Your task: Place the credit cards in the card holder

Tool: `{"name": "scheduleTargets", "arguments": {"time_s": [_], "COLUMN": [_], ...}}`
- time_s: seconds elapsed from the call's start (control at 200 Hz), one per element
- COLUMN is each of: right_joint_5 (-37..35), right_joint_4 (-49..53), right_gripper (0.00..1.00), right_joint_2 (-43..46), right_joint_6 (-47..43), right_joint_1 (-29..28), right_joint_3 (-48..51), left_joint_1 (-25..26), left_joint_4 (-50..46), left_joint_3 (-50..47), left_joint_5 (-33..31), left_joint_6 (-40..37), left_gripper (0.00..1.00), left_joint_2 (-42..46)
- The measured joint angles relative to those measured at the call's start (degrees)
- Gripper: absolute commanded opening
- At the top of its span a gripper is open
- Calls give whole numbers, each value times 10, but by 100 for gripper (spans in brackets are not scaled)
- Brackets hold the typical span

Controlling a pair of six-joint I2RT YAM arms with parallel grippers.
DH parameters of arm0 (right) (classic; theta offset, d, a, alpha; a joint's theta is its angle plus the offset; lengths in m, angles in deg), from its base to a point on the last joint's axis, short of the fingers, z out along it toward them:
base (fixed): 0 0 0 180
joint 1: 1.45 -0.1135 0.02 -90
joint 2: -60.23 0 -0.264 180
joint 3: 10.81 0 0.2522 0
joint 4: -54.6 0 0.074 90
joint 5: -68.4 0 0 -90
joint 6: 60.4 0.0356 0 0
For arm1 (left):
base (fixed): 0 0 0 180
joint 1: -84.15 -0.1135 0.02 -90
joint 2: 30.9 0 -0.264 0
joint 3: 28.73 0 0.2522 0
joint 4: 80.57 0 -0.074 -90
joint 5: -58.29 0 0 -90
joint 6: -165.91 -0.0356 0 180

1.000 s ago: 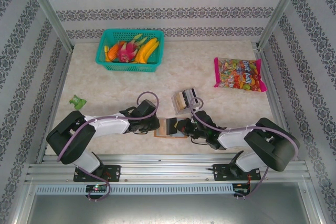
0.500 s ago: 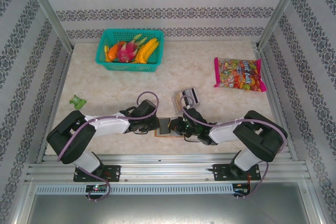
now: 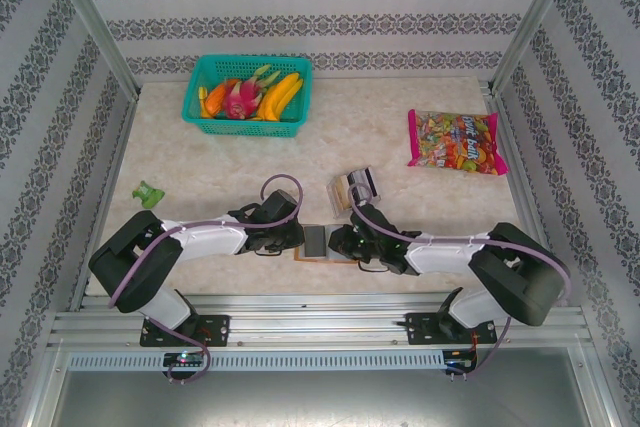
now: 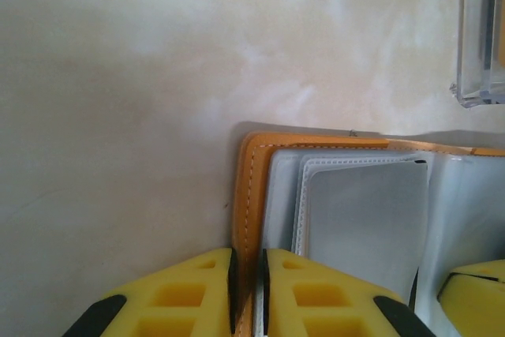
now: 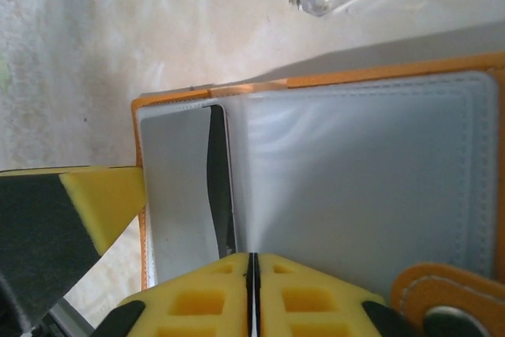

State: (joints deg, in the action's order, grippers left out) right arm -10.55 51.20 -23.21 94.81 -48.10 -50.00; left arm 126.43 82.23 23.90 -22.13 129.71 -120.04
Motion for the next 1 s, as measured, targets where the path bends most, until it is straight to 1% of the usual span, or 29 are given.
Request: {"name": "scheduleTargets", "arguments": {"time_s": [0.195,0.32,0.365,0.415,0.45,0.505,0.57,0.625,0.679,0.764,0.864,0.949,1.004], "right_joint_5": [21,28,28,28,25,17,2,-17,-38,-80,-118,-137,-140], "right_joint_4": [0,-4,-3,0,14,54,113,176,228,300,366,413,439], "right_gripper": [6,4,5,9,11,14,20,28,33,36,38,39,39], "right_joint_2": [-42,-49,-49,-46,-40,-18,23,64,97,132,132,108,80], "right_joint_6": [-8,-9,-10,-13,-18,-35,-64,-97,-137,-202,-275,-330,-363], "right_joint_1": [0,0,0,0,0,0,3,10,23,57,101,137,155], "right_joint_3": [-31,-34,-34,-34,-37,-45,-60,-87,-120,-179,-239,-279,-304], "left_joint_1": [0,0,0,0,0,0,2,4,5,5,0,-11,-23], "left_joint_4": [0,0,0,0,0,0,-4,-15,-37,-75,-97,-99,-95], "left_joint_3": [0,0,0,0,0,0,0,0,3,24,72,118,150], "left_joint_5": [0,-2,-2,-2,-2,-3,-7,-17,-30,-52,-62,-54,-43], "left_joint_6": [0,2,2,2,3,4,5,5,6,1,-10,-13,-15], "left_gripper": [18,18,18,22,22,24,33,36,42,47,57,59,60], "left_joint_2": [0,0,0,1,1,2,7,16,30,46,53,43,23]}}
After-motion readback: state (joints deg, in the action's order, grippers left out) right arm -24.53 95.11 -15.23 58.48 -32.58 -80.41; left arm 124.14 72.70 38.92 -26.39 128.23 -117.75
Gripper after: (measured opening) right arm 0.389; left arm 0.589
